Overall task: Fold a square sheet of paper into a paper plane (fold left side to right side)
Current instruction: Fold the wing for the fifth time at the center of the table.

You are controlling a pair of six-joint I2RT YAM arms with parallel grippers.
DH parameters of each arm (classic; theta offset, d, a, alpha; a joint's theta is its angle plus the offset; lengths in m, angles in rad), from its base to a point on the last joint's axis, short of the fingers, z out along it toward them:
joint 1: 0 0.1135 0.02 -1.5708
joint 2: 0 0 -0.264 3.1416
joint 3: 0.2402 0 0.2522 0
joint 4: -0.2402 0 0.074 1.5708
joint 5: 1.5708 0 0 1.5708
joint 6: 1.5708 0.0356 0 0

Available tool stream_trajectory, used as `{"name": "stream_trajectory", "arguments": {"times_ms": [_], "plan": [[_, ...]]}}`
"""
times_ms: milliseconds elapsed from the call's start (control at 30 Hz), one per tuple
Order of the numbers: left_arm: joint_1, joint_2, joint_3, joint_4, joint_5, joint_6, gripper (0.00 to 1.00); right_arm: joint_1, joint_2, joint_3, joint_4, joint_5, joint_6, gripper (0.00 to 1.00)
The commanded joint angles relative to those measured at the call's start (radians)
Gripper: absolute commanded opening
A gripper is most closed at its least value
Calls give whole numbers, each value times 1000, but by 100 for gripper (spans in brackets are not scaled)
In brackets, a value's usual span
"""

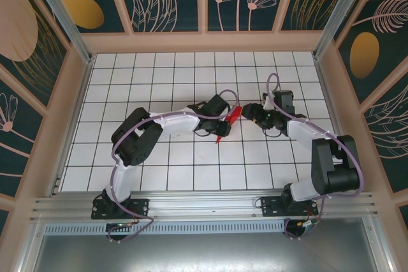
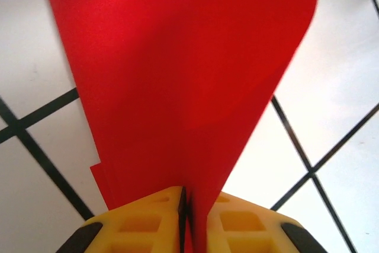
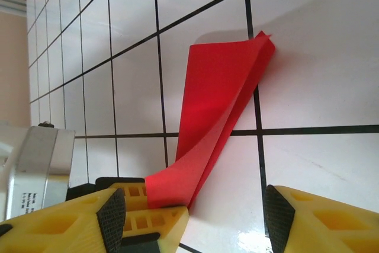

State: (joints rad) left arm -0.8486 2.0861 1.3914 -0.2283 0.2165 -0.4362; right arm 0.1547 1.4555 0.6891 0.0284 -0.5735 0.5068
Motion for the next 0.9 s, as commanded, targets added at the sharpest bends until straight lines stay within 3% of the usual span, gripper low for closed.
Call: {"name": "stream_trajectory", "arguments": {"times_ms": [0, 300, 867], "plan": [[6, 9, -10, 43, 91, -45, 18, -6, -5, -33, 91, -44, 34, 66], [55, 8, -86, 190, 233, -179, 13, -6, 11, -126, 300, -64, 67, 61], [63, 23, -106, 231, 256, -209, 12, 37, 160, -110, 456, -76, 151, 53]]}}
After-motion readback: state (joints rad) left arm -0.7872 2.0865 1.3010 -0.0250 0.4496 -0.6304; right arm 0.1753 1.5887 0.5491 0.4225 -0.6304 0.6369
